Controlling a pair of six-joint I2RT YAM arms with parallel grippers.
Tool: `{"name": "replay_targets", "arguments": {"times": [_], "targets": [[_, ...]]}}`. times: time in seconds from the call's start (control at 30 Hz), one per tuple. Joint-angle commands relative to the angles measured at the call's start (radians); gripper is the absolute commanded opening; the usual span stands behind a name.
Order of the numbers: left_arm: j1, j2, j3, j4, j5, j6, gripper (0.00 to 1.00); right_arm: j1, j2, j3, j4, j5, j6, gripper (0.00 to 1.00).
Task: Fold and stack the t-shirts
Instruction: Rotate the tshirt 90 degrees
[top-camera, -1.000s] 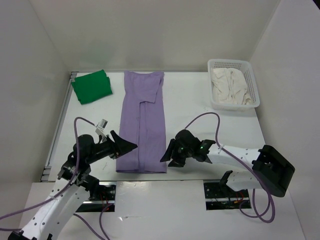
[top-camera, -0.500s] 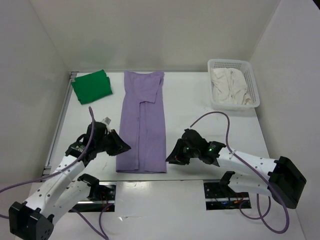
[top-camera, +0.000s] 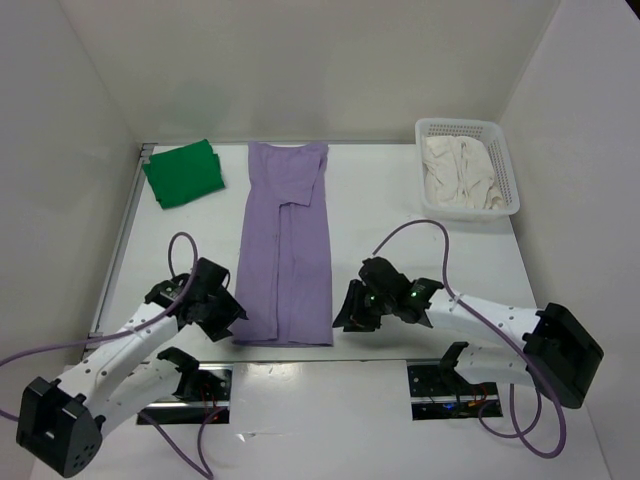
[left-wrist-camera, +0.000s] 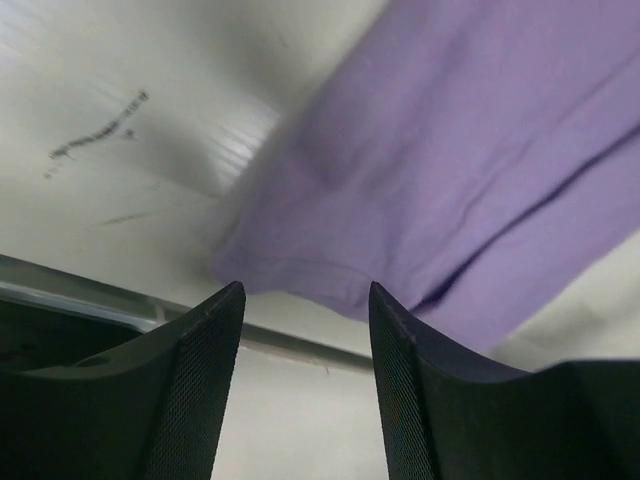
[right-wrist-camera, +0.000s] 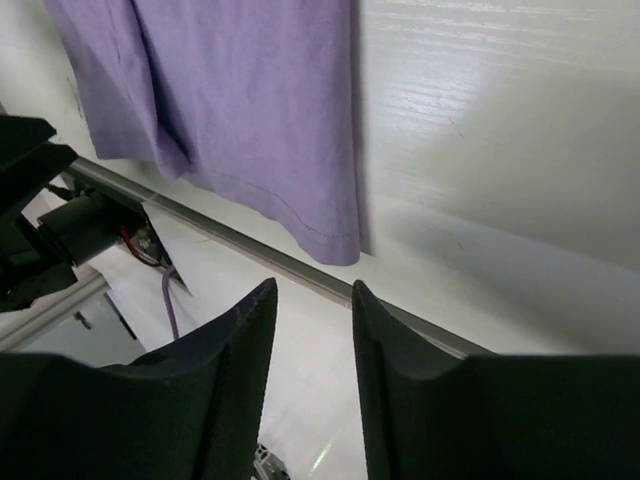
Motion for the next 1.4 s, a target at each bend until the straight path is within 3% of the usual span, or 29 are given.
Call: {"name": "replay_targets", "arguments": {"times": [0.0, 0.13, 0.2, 0.3, 0.37, 0.43, 0.53, 0.6, 0.67, 0.73, 0.87, 1.0, 1.37], "targets": [[-0.005, 0.023, 0.021, -0.008, -0.116, -0.061, 0.60, -0.004, 0.035, 0.048, 0.052, 0.003, -0.044, 0.43], [-0.005, 0.001, 0.030, 0.055, -0.150, -0.011, 0.62, -0.004, 0.140, 0.107, 0.081, 0.028, -0.082, 0.51], [0.004, -0.067, 0.030, 0.125, -0.141, 0.002, 0.63, -0.071, 0.155, 0.149, 0.072, 0.028, -0.116, 0.57], [0.018, -0.134, 0.039, 0.210, -0.153, 0.035, 0.65, -0.180, 0.190, 0.265, 0.039, 0.028, -0.177, 0.57], [0.042, -0.134, 0.067, 0.278, -0.144, 0.099, 0.65, -0.232, 0.242, 0.346, 0.038, 0.048, -0.200, 0.50], [0.064, -0.050, 0.096, 0.308, -0.097, 0.202, 0.60, -0.315, 0.323, 0.391, 0.097, 0.020, -0.200, 0.26], [0.064, 0.052, 0.164, 0.331, -0.058, 0.329, 0.55, -0.396, 0.416, 0.445, 0.218, 0.023, -0.210, 0.04], [0.064, 0.073, 0.173, 0.355, -0.040, 0.374, 0.49, -0.427, 0.532, 0.524, 0.247, 0.054, -0.243, 0.04], [0.064, 0.064, 0.173, 0.378, -0.029, 0.393, 0.47, -0.478, 0.683, 0.604, 0.256, 0.029, -0.269, 0.15], [0.064, 0.054, 0.162, 0.388, 0.000, 0.407, 0.47, -0.520, 0.782, 0.747, 0.240, 0.000, -0.291, 0.33], [0.075, 0.011, 0.162, 0.377, 0.023, 0.419, 0.50, -0.539, 0.959, 0.945, 0.215, -0.021, -0.312, 0.46], [0.084, -0.008, 0.162, 0.368, 0.048, 0.419, 0.51, -0.539, 1.109, 1.099, 0.192, -0.046, -0.322, 0.50], [0.084, 0.001, 0.132, 0.389, 0.058, 0.401, 0.51, -0.528, 1.299, 1.282, 0.155, -0.124, -0.322, 0.52]]}}
